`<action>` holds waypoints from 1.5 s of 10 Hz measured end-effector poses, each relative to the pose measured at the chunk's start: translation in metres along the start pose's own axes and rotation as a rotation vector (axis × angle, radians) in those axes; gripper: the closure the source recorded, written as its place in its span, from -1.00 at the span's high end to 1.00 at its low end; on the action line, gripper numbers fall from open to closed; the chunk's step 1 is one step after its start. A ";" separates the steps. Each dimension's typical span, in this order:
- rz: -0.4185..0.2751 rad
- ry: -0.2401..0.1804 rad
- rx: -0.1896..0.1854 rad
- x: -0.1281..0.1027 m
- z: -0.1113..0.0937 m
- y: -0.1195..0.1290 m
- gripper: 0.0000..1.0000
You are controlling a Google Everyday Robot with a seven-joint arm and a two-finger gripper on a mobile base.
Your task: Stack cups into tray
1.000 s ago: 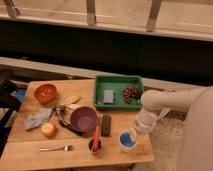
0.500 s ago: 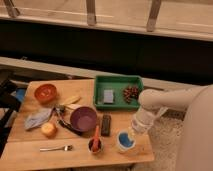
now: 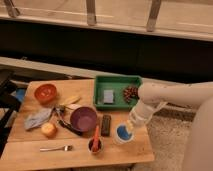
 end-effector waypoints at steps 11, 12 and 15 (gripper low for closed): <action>-0.121 -0.226 0.193 -0.183 -0.149 -0.014 -1.00; -0.119 -0.225 0.194 -0.181 -0.149 -0.015 -1.00; -0.116 -0.275 0.097 -0.200 -0.147 -0.024 -1.00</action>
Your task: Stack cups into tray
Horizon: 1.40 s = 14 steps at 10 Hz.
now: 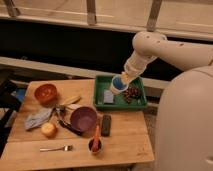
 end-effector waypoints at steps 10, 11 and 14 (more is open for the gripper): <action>-0.093 -0.164 -0.106 -0.059 0.026 0.003 -1.00; -0.099 -0.169 -0.093 -0.060 0.026 0.007 -1.00; -0.110 -0.182 -0.050 -0.061 0.027 0.013 -1.00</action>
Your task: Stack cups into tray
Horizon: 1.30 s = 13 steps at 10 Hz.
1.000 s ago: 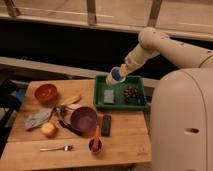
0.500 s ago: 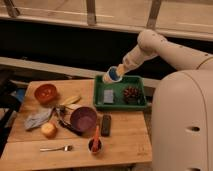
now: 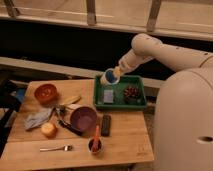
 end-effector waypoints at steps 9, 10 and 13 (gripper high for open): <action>0.081 0.161 0.226 0.032 0.017 -0.064 -1.00; 0.093 0.178 0.232 0.038 0.017 -0.070 -1.00; 0.103 0.196 0.225 0.045 0.017 -0.076 -1.00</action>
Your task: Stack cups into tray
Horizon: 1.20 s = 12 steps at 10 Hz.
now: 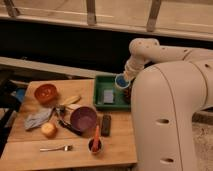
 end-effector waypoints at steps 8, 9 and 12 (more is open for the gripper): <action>0.070 0.141 -0.022 0.050 0.036 -0.014 -1.00; 0.068 0.165 -0.036 0.057 0.041 -0.014 -1.00; 0.043 0.204 -0.072 0.064 0.045 -0.002 -1.00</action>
